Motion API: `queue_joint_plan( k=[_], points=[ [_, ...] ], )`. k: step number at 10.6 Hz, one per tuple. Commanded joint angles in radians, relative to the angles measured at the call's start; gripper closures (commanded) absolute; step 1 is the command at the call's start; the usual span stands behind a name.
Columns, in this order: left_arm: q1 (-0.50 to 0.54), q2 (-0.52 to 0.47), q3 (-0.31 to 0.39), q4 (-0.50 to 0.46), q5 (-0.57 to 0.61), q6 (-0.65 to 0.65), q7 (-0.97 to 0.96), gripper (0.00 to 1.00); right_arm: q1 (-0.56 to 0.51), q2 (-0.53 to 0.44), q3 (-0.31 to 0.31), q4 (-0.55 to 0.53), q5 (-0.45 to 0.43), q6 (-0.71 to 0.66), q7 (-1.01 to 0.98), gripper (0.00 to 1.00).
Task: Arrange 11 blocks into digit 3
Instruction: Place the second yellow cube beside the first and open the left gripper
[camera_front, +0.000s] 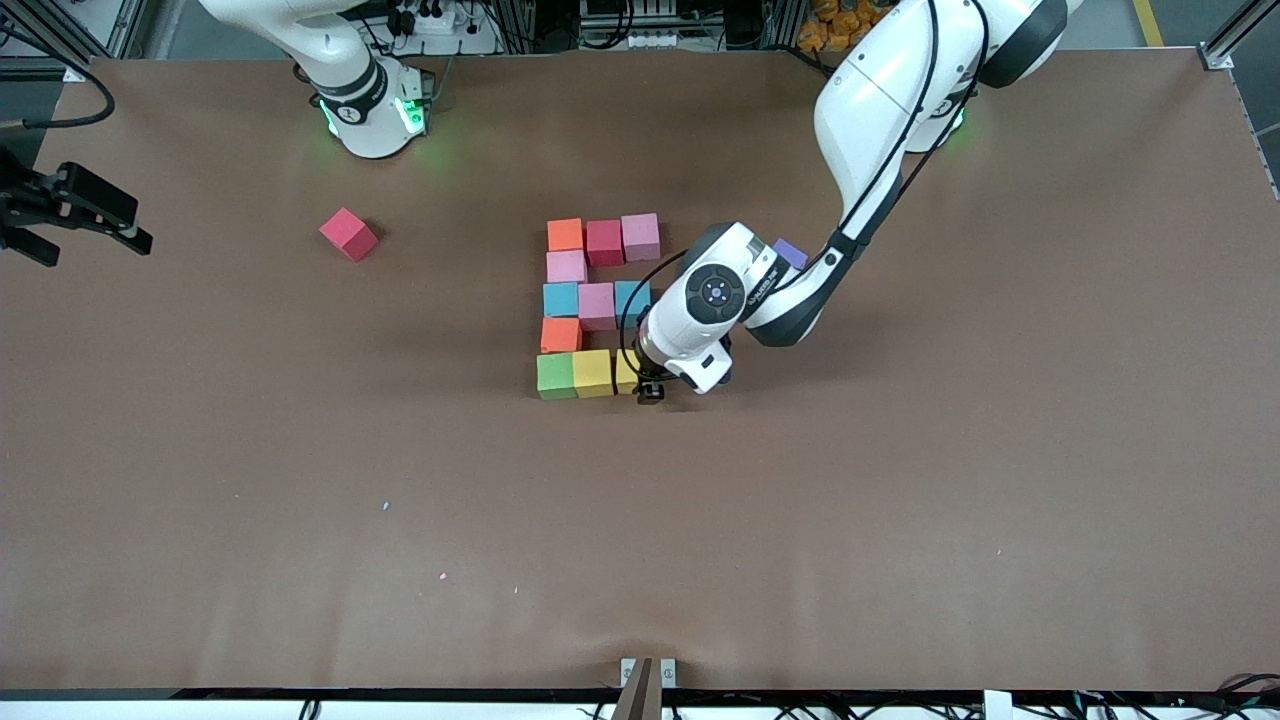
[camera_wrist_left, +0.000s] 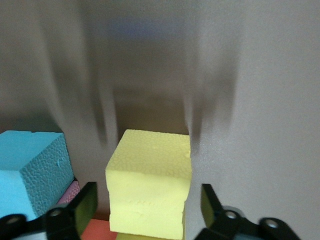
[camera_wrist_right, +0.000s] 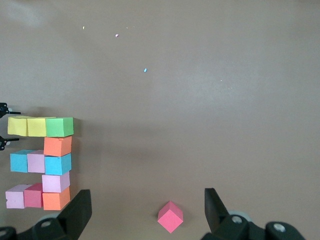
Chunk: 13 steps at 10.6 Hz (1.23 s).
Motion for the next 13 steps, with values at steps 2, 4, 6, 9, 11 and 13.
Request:
queue_joint_plan(
  k=[2, 4, 6, 9, 11, 13],
  points=[
    [0.002, -0.01, 0.004, 0.016, -0.003, -0.014, -0.001, 0.0, -0.019, -0.024, 0.016, -0.015, 0.015, -0.007, -0.007, 0.0],
    [0.023, -0.044, 0.004, 0.013, -0.002, -0.029, 0.001, 0.0, -0.021, -0.022, 0.016, -0.015, 0.015, -0.013, -0.007, 0.0],
    [0.064, -0.098, 0.004, 0.011, 0.017, -0.142, 0.06, 0.0, -0.019, -0.022, 0.016, -0.015, 0.015, -0.013, -0.005, 0.0],
    [0.135, -0.19, 0.004, -0.037, 0.018, -0.278, 0.302, 0.0, -0.021, -0.024, 0.016, -0.015, 0.015, -0.036, -0.007, 0.0],
    [0.184, -0.265, 0.006, -0.097, 0.018, -0.313, 0.48, 0.0, -0.016, -0.036, 0.015, -0.001, 0.015, -0.083, -0.007, 0.0],
    [0.213, -0.293, 0.004, -0.099, 0.117, -0.397, 0.621, 0.0, -0.025, -0.036, 0.01, -0.001, 0.024, -0.099, -0.01, 0.0]
  ],
)
